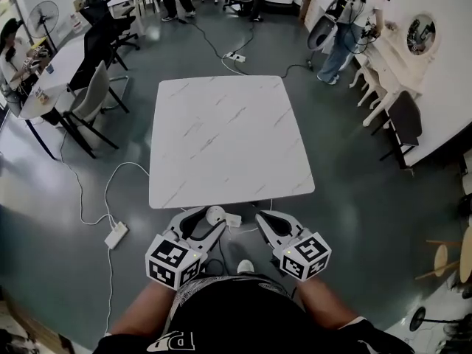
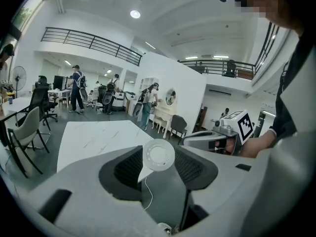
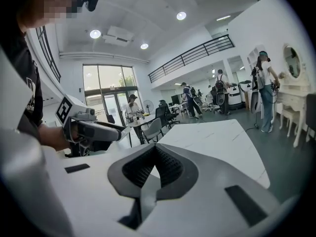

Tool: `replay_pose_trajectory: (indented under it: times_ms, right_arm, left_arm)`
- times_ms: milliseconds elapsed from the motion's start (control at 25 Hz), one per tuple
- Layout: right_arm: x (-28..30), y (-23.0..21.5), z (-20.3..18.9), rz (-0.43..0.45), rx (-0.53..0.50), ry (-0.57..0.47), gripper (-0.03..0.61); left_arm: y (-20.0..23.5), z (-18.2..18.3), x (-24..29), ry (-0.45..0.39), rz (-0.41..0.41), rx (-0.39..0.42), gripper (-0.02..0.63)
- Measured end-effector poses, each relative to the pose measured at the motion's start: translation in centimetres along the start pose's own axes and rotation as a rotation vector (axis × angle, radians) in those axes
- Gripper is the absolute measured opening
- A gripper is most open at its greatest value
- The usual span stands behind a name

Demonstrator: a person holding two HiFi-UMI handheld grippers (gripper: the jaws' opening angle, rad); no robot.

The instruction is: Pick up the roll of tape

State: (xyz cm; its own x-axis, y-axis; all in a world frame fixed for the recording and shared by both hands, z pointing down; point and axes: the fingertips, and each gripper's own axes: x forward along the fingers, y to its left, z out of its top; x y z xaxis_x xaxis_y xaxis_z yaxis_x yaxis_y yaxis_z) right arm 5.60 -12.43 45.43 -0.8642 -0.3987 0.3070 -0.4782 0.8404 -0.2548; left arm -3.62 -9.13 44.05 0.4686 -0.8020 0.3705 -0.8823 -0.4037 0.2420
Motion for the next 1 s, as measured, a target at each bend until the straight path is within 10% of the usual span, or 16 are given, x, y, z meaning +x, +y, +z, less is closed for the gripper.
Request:
replay_pose_trajectory:
  times_ms: [1000]
  right_arm:
    - [2.9, 5.1, -0.3, -0.012, -0.023, 0.028, 0.005]
  left_arm:
    - [4.0, -2.5, -5.0, 0.017, -0.007, -0.006, 0.210]
